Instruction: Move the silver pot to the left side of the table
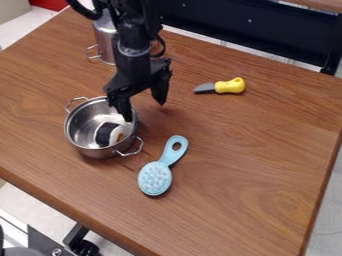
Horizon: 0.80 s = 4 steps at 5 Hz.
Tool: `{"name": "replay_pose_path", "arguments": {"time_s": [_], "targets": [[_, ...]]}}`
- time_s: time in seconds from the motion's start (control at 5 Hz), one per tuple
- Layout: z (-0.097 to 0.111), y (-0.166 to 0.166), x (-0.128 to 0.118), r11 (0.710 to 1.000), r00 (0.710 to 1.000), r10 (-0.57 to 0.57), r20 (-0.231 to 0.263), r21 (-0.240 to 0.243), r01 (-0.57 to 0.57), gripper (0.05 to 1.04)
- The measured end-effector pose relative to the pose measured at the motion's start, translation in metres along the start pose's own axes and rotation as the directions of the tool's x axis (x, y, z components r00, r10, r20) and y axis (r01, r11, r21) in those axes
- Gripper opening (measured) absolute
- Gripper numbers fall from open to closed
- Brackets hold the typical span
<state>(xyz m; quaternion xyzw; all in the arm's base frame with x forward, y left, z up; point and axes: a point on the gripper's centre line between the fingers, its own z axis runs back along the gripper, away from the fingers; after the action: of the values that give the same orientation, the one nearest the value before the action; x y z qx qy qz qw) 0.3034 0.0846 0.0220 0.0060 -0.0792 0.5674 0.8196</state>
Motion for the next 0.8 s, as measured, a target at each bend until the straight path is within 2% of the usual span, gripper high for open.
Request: {"name": "replay_pose_path", "arguments": {"time_s": [0.2, 0.4, 0.6, 0.8], "targets": [[-0.012, 0.003, -0.001, 1.000, 1.000, 0.002, 0.005, 0.031, -0.003, 0.959], [-0.017, 0.007, -0.004, 1.000, 1.000, -0.001, 0.012, 0.023, 0.001, 0.722], [-0.020, 0.013, -0.005, 1.000, 1.000, -0.016, 0.021, 0.024, 0.015, 0.423], [-0.019, 0.015, -0.004, 0.999, 1.000, -0.027, 0.014, 0.019, 0.026, 0.194]]}}
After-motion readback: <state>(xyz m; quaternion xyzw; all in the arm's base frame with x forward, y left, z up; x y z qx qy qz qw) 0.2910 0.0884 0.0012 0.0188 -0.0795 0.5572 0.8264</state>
